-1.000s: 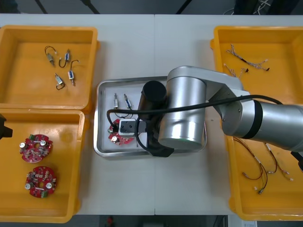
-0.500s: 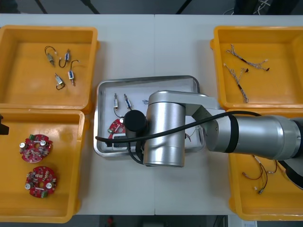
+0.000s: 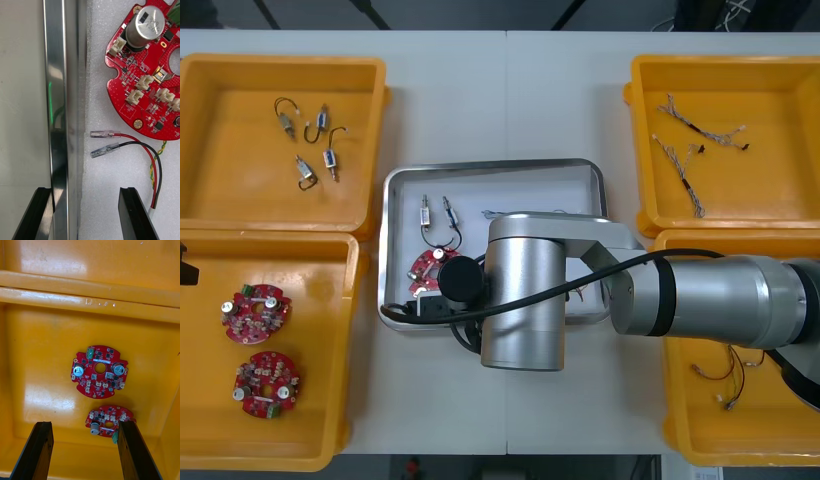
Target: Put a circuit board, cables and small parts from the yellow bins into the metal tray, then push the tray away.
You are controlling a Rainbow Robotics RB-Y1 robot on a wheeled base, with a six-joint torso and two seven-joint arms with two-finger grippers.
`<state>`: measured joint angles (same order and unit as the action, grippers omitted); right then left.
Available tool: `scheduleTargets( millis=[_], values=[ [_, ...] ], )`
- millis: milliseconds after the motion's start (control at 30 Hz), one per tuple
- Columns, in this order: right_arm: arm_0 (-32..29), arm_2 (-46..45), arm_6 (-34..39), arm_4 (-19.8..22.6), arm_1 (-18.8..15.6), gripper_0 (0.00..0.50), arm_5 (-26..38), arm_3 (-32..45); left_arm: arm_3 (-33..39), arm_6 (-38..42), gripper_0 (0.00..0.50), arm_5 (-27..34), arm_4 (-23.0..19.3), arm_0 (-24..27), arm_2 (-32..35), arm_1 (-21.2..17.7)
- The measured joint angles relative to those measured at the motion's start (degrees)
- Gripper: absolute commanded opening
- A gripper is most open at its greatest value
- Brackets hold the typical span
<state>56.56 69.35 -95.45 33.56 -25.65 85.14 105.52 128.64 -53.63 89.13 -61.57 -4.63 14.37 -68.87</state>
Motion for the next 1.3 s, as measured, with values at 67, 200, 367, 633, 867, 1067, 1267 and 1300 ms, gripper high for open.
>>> scheduleTargets(
  millis=[67, 200, 367, 633, 867, 1067, 1267, 1300],
  values=[
    [-0.13, 0.24, 0.00, -0.41, 0.11, 0.500, -0.02, 0.00, 0.00, -0.01, 0.500, 0.00, 0.00, 0.00, 0.00, 0.00],
    [-0.82, 0.49, 0.00, -1.19, 0.30, 0.500, -0.05, 0.00, 0.00, -0.02, 0.500, 0.00, 0.00, 0.00, 0.00, 0.00],
    [-1.57, 0.65, 0.00, -1.30, 0.34, 0.500, -0.01, -0.21, 0.00, -0.02, 0.500, 0.00, 0.00, 0.00, 0.00, 0.00],
    [-1.85, 1.06, 0.01, -1.29, 0.34, 0.500, 0.04, -0.32, 0.00, -0.04, 0.500, 0.00, 0.00, 0.00, 0.00, 0.00],
    [-1.87, 1.24, 0.02, -1.29, 0.36, 0.000, 0.07, -0.33, 0.00, -0.05, 0.500, 0.00, 0.00, 0.00, 0.00, 0.00],
    [-1.89, 1.25, 0.03, -1.34, 0.37, 0.000, 0.10, -0.34, 0.00, -0.06, 0.500, 0.00, 0.00, 0.00, 0.00, 0.00],
    [-1.89, 1.25, 0.03, -3.72, 0.37, 0.000, 0.19, -0.35, 0.00, -0.07, 0.500, 0.00, 0.00, 0.00, 0.00, 0.00],
    [-1.87, 1.25, 0.03, -3.86, 0.37, 0.000, 0.20, -0.36, 0.00, -0.07, 0.500, 0.00, 0.00, 0.00, 0.00, 0.00]
  ],
)
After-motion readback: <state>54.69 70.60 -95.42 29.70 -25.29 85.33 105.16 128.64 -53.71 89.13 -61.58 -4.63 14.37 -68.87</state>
